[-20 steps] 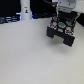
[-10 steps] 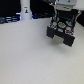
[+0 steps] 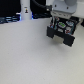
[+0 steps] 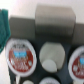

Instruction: Open the kcup holder, insert the kcup into the holder, and close the kcup holder

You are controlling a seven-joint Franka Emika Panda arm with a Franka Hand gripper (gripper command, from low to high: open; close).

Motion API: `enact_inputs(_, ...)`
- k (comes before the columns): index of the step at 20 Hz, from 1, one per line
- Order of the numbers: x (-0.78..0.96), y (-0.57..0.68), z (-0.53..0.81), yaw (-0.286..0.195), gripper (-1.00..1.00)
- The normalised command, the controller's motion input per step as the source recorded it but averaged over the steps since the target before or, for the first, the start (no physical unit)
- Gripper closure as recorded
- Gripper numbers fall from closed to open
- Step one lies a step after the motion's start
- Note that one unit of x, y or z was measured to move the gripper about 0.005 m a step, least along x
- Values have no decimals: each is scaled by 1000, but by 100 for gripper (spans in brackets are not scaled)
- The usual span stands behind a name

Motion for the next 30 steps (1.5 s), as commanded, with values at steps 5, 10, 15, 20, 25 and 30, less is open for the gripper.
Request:
enact_inputs(5,263,-214,-327,86,-100)
enact_inputs(10,-15,80,-295,187,-100)
enact_inputs(15,-119,92,-192,252,-100)
enact_inputs(20,-288,59,-62,257,-100)
enact_inputs(25,-454,282,4,149,-100)
enact_inputs(30,-488,455,17,103,-100)
